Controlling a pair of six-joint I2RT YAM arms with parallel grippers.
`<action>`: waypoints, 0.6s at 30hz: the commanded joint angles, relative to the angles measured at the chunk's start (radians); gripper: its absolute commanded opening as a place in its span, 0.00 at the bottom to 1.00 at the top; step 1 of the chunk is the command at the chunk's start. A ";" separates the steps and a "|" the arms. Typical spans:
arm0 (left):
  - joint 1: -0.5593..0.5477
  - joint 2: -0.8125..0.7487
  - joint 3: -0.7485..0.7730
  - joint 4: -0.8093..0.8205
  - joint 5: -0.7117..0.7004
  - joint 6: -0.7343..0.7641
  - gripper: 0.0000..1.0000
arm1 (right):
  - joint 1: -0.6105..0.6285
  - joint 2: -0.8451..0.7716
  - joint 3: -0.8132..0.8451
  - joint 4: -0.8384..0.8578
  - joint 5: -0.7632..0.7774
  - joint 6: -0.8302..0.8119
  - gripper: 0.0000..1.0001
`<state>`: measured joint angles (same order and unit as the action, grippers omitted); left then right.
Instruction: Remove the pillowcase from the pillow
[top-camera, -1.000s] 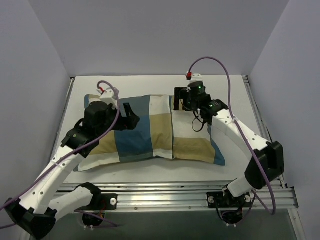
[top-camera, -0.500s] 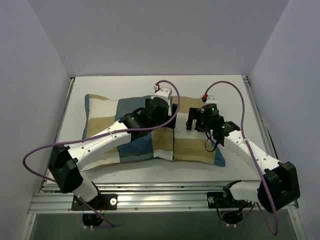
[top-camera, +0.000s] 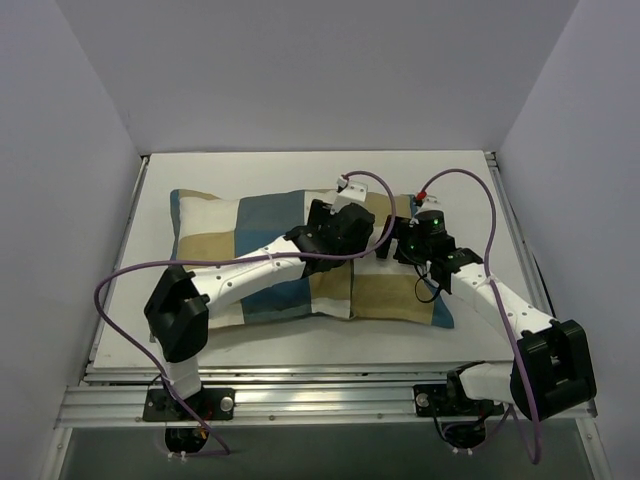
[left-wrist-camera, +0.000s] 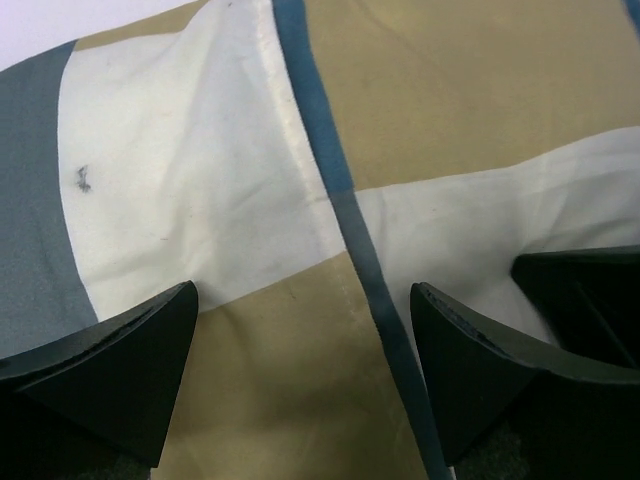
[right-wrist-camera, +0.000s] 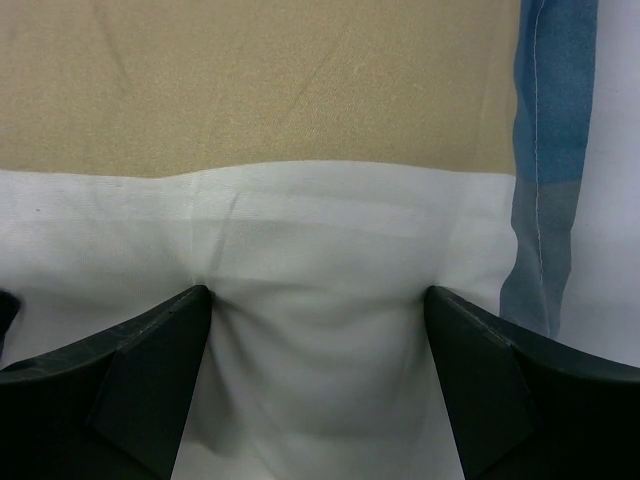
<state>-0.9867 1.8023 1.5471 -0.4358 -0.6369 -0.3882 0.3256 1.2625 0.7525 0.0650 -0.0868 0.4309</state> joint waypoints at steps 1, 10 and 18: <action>0.002 0.025 0.068 -0.082 -0.121 -0.033 0.97 | -0.008 0.026 -0.031 -0.030 0.005 0.000 0.82; 0.048 -0.096 -0.089 -0.110 -0.179 -0.103 0.90 | -0.019 0.035 -0.045 -0.036 0.024 -0.003 0.82; 0.098 -0.198 -0.222 -0.116 -0.135 -0.141 0.86 | -0.026 0.043 -0.039 -0.045 0.027 -0.006 0.82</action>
<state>-0.9150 1.6497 1.3682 -0.4999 -0.7544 -0.5091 0.3164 1.2747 0.7372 0.1020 -0.0959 0.4347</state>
